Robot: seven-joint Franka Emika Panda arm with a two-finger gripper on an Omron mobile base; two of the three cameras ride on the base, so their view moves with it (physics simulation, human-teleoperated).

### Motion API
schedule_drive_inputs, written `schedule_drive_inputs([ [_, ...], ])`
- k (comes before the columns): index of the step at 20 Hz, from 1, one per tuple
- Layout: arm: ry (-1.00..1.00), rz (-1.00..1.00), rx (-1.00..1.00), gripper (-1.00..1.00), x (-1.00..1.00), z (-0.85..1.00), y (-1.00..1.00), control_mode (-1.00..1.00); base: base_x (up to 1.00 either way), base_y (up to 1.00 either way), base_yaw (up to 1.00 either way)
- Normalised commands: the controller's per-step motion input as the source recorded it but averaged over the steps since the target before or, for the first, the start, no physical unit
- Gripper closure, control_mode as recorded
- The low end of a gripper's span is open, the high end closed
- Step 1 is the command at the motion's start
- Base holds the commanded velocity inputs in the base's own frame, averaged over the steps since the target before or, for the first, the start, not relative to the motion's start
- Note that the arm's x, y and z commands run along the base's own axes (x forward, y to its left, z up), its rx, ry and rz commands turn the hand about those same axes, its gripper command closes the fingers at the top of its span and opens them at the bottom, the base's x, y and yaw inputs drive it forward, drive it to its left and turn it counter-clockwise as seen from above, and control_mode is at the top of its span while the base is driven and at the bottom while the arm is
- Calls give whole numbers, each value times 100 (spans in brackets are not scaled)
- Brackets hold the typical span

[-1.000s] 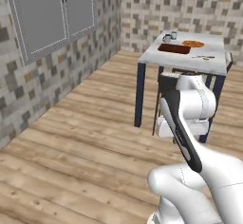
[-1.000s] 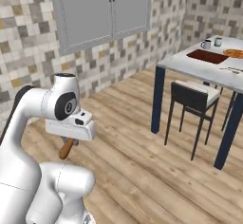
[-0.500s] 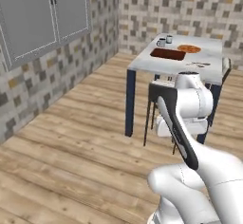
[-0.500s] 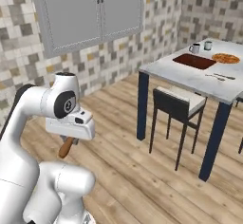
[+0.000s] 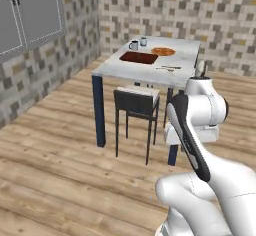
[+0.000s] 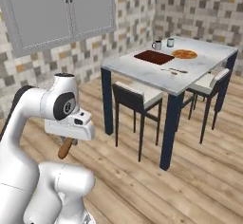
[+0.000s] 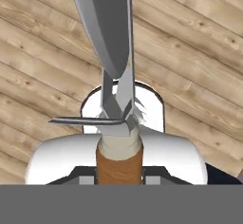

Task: Take the pizza cutter from the drawer on the right and place it on the dining counter for cutting.

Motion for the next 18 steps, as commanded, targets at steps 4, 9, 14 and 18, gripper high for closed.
schedule_drive_inputs([
  [4,0,0,0,100,0,0,0,100,55,-100,-18],
  [9,0,0,0,100,0,0,0,100,85,-95,-11],
  [14,0,0,0,100,0,0,0,100,96,-92,-8],
  [18,0,0,0,100,0,0,0,100,93,-94,-6],
])
